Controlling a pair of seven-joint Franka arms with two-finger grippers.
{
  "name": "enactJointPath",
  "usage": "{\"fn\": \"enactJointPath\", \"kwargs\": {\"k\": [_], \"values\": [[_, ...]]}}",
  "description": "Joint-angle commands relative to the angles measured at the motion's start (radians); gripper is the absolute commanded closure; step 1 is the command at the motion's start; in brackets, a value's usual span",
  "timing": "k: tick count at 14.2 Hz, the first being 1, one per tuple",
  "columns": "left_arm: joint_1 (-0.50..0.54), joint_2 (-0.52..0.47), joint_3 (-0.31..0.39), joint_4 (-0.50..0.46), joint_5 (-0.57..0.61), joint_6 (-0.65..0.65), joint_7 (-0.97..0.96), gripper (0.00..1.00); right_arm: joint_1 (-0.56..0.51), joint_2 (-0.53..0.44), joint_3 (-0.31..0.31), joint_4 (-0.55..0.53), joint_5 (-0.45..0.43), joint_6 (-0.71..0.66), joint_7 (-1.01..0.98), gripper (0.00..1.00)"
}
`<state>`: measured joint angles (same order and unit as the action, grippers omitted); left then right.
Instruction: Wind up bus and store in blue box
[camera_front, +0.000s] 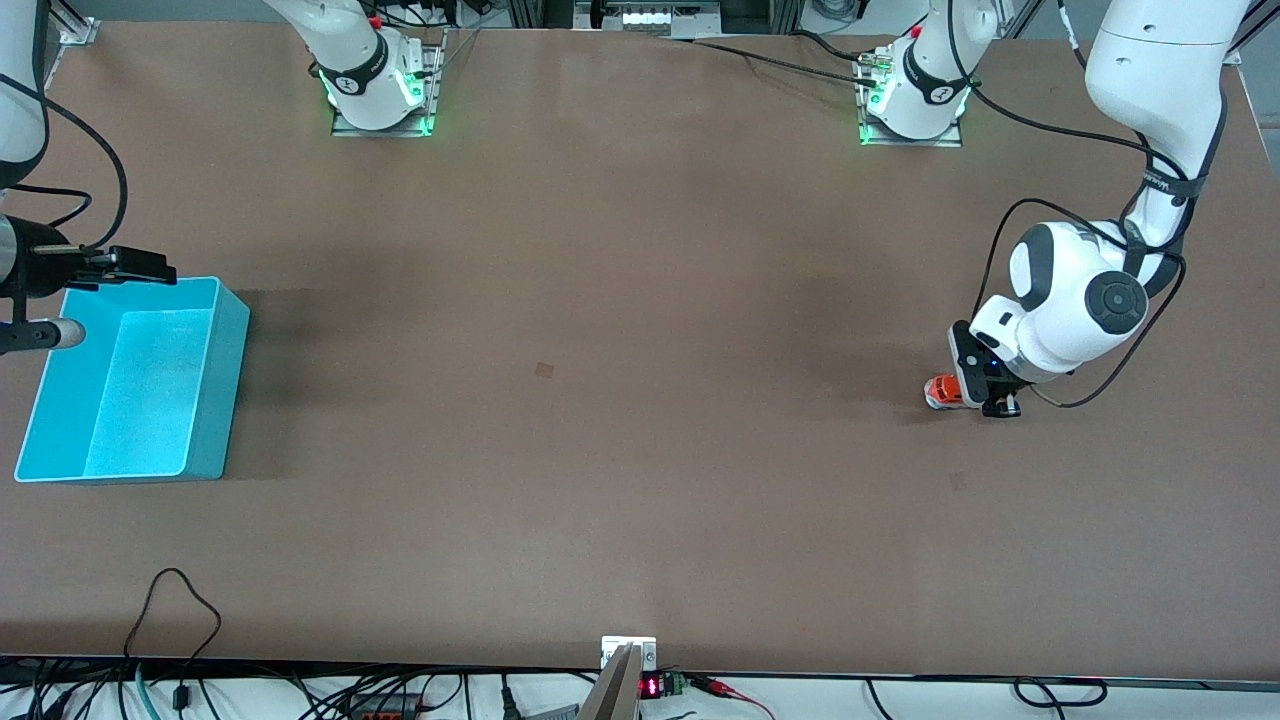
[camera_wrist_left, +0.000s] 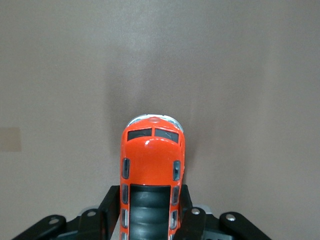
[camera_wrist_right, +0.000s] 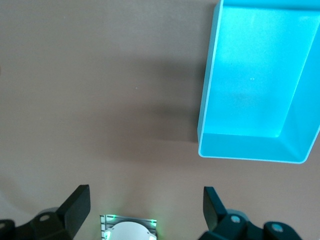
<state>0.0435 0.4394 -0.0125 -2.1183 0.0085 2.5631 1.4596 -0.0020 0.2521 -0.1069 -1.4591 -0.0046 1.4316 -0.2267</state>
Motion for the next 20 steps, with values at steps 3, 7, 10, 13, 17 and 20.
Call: {"fn": "enactJointPath", "kwargs": {"k": [3,7,10,13,17,20], "values": [[0.047,0.038,0.0,0.006,0.011,-0.023,-0.002,0.89,-0.01,0.001,0.006,0.008,0.003,-0.017,-0.091,0.0],[0.108,0.042,0.005,0.008,0.01,-0.023,0.1,0.88,-0.012,0.001,0.006,0.006,0.003,-0.028,-0.092,0.0],[0.18,0.061,0.005,0.009,0.01,-0.017,0.207,0.88,-0.012,0.001,0.006,0.006,0.003,-0.034,-0.086,0.0],[0.228,0.065,0.005,0.011,0.01,-0.014,0.269,0.88,-0.012,0.001,0.004,0.006,0.003,-0.036,-0.086,0.0],[0.275,0.091,0.005,0.044,0.011,-0.014,0.327,0.88,-0.012,0.001,0.004,0.006,0.003,-0.036,-0.086,0.0],[0.28,0.091,0.006,0.044,0.011,-0.014,0.332,0.88,-0.012,0.001,0.004,0.006,0.003,-0.04,-0.089,0.0]]}}
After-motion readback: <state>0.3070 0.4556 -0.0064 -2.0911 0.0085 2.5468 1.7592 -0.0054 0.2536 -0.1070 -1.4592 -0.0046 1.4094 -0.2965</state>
